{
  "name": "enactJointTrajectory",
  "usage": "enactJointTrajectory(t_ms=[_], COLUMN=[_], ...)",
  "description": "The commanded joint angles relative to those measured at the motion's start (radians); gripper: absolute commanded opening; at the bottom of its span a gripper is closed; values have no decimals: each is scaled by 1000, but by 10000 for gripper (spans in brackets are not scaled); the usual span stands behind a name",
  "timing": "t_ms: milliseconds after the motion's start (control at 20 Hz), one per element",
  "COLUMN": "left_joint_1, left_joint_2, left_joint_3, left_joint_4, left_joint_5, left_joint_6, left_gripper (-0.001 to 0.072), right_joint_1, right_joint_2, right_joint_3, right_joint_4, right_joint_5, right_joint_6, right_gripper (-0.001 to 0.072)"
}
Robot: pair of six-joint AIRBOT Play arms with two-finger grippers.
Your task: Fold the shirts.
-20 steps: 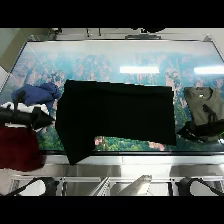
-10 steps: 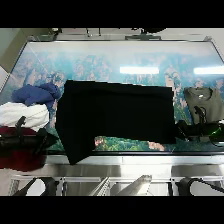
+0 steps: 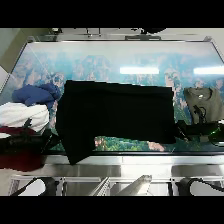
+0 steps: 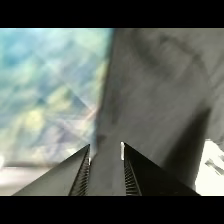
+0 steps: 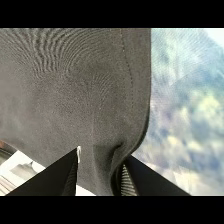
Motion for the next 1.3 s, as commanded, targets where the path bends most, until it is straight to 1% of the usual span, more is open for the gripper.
enactJointTrajectory(t_ms=[0, 100, 200, 350, 400, 450, 550, 600, 750, 800, 900, 950, 1100, 1150, 1250], left_joint_1=[-100, -154, -184, -167, -147, -128, -94, -80, -24, -9, -1, -7, -60, -84, -121], left_joint_2=[-142, -198, -212, -178, -162, -143, -103, -77, 18, 57, 137, 169, 239, 254, 269], left_joint_3=[74, 125, 153, 153, 145, 137, 128, 130, 160, 180, 225, 234, 235, 235, 237], left_joint_4=[6, -2, -14, -11, -12, -13, -23, -38, -232, -274, -254, -244, -254, -262, -289], left_joint_5=[84, 74, 63, 55, 56, 54, 34, 13, -120, -169, -230, -238, -241, -237, -180], left_joint_6=[24, 21, 21, 24, 25, 26, 40, 48, 135, 144, 125, 102, 87, 87, 87], left_gripper=[240, 240, 230, 33, 33, 33, 33, 33, 33, 34, 33, 33, 33, 33, 33], right_joint_1=[0, 0, 0, -2, -2, -1, -1, -2, -17, -40, -111, -139, -171, -167, -166], right_joint_2=[0, 0, 0, -1, -1, -1, 0, 2, 35, 55, 93, 102, 108, 108, 108], right_joint_3=[0, 0, -2, -8, -9, -11, -14, -13, 38, 63, 101, 108, 109, 110, 111], right_joint_4=[2, -5, -26, -69, -69, -69, -67, -60, -61, -62, -73, -72, -69, -44, 79], right_joint_5=[19, 43, 66, 70, 71, 71, 75, 88, 143, 154, 166, 177, 195, 196, 210], right_joint_6=[-3, -3, -2, 11, 16, 16, 16, 16, 24, 43, 99, 100, 92, 82, 32], right_gripper=[338, 337, 338, 337, 331, 219, 71, 14, 13, 13, 13, 14, 14, 14, 15])
